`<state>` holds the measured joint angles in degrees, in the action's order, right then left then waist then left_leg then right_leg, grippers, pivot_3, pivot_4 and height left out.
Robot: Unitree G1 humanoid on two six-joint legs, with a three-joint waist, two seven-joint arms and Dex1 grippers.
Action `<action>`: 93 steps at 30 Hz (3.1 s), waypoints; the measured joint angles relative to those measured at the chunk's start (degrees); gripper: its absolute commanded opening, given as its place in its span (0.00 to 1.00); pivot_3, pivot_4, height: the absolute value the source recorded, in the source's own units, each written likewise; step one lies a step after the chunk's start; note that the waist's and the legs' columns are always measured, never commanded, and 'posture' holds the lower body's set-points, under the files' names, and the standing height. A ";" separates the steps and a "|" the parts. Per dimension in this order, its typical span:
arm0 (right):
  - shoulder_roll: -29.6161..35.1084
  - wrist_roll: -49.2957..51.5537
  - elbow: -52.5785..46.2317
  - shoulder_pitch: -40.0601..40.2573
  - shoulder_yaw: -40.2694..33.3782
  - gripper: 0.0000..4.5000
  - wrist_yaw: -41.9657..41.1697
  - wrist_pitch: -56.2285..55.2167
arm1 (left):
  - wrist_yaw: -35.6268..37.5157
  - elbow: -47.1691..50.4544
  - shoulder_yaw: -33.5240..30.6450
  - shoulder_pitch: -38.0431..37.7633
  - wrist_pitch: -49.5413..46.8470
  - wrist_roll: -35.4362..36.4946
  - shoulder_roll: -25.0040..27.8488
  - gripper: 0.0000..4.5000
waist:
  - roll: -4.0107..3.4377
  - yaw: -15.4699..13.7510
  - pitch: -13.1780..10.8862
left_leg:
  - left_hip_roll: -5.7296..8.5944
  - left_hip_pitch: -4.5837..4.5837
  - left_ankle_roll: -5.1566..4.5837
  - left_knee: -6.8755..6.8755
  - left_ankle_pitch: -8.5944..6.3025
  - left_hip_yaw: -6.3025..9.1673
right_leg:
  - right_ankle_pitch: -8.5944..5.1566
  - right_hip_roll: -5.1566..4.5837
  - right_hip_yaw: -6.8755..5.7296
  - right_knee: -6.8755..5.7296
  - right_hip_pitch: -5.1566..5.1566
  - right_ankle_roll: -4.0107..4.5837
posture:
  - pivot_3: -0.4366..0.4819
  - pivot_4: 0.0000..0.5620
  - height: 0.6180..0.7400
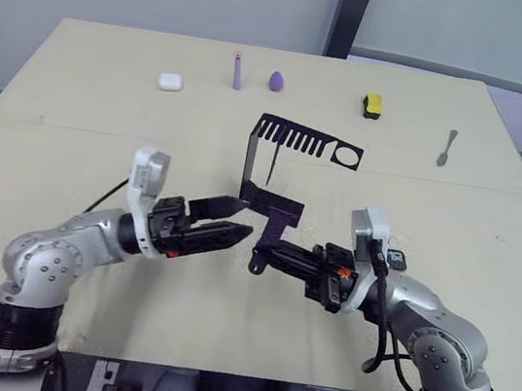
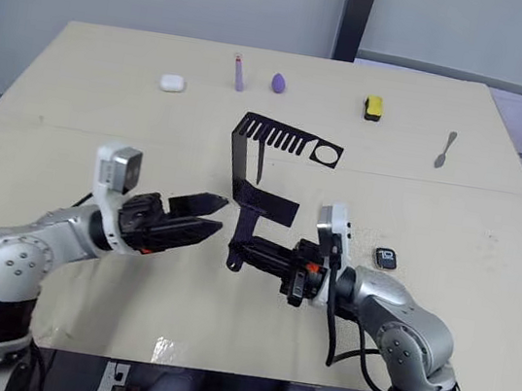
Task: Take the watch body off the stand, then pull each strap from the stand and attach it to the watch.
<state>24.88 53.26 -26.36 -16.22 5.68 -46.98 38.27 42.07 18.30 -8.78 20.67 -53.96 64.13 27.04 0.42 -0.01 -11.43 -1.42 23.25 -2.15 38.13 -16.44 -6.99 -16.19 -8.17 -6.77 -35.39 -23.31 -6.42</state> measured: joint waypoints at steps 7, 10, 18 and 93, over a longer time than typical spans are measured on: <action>-1.24 0.02 0.07 -0.83 0.58 0.00 0.06 1.87 | -1.61 0.14 0.05 1.45 -2.16 6.32 -1.45 0.61 | 0.01 0.15 0.00 | -0.02 0.01 0.00 0.00 0.00 -0.03 | 0.00 0.03 0.07 -0.02 -0.05 0.00 | 0.48 0.27 1.00; -1.79 0.02 0.07 -1.45 0.58 0.00 0.32 2.21 | -2.68 1.29 0.06 0.96 -2.91 8.07 -1.43 0.61 | 0.00 0.14 0.00 | -0.04 0.01 0.00 0.00 0.00 -0.03 | -0.01 0.05 0.08 -0.02 -0.06 0.01 | 0.48 0.27 1.00; -2.74 0.06 0.08 -2.09 0.58 0.00 1.26 3.31 | -4.17 1.52 0.24 0.09 -2.78 8.41 -1.59 0.61 | 0.01 0.07 0.00 | -0.02 0.02 0.00 0.00 0.00 -0.04 | -0.01 0.05 0.09 -0.01 -0.06 0.02 | 0.48 0.27 1.00; 13.14 -15.50 3.35 39.30 -40.67 0.99 -0.25 -15.82 | 18.57 -8.21 -8.59 -7.63 29.74 -20.44 16.37 0.00 | -0.01 -1.49 0.01 | -0.20 0.00 0.00 -0.14 -0.27 -0.28 | -0.05 0.15 0.12 0.59 -0.12 0.09 | 0.48 0.27 1.00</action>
<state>38.02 37.76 -23.01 23.08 -34.99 -47.23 22.45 60.64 10.09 -17.37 13.04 -24.22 43.69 43.41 0.41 -1.51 -11.42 -1.62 23.25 -2.15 37.99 -16.71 -7.27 -16.23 -8.02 -6.65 -34.79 -23.43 -6.33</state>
